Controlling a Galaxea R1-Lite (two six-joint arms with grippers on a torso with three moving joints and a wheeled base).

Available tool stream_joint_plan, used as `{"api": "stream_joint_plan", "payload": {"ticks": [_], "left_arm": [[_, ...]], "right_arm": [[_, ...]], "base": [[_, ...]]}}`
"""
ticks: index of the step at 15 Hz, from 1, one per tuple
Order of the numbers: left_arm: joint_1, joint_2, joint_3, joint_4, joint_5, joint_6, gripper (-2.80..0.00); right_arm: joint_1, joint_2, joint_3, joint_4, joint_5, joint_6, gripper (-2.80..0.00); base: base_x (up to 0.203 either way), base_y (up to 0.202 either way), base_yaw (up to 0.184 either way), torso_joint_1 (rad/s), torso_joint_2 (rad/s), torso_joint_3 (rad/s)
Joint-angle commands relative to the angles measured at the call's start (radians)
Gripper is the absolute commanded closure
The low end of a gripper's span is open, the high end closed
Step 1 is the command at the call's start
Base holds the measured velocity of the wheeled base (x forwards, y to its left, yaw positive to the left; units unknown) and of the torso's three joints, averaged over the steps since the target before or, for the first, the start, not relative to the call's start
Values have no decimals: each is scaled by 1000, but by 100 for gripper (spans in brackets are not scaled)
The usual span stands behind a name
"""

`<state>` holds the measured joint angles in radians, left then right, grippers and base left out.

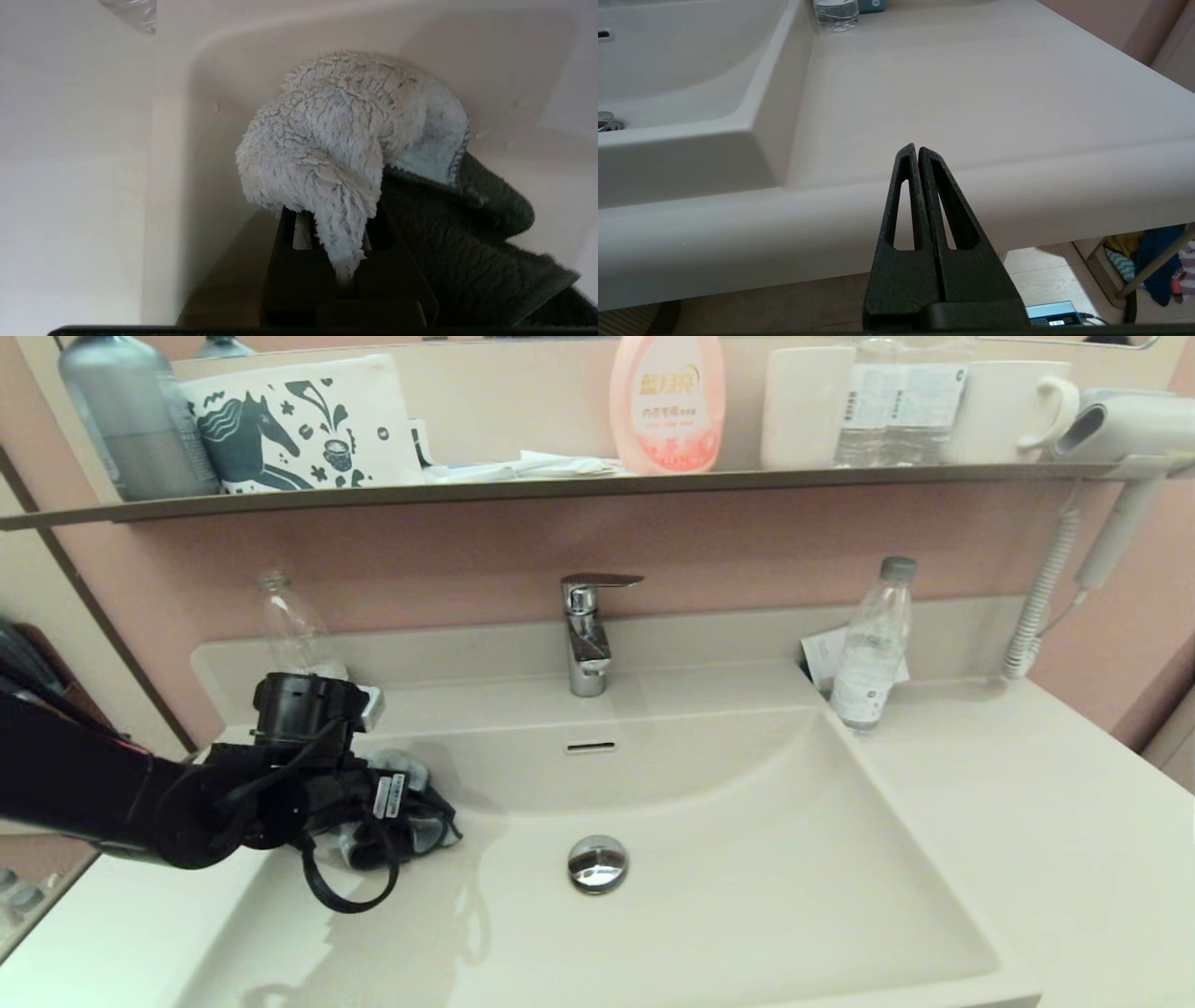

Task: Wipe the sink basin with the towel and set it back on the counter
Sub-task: Wipe the sink

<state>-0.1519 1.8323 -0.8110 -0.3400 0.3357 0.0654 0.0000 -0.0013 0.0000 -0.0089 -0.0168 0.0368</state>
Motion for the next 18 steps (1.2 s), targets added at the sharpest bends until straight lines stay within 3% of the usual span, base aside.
{"api": "stream_joint_plan", "payload": {"ticks": [1, 4, 9, 18], "left_arm": [[-59, 14, -13, -4, 7, -40, 0], [-155, 14, -16, 11, 80, -125, 0], [-273, 28, -58, 29, 140, -195, 0], [-420, 94, -258, 179, 178, -296, 0]], "right_arm": [[0, 1, 0, 0, 0, 0, 0], [0, 1, 0, 0, 0, 0, 0], [0, 1, 0, 0, 0, 0, 0], [0, 1, 0, 0, 0, 0, 0]], "base": [[0, 0, 0, 0, 0, 0], [0, 0, 0, 0, 0, 0], [0, 0, 0, 0, 0, 0], [0, 0, 0, 0, 0, 0]]}}
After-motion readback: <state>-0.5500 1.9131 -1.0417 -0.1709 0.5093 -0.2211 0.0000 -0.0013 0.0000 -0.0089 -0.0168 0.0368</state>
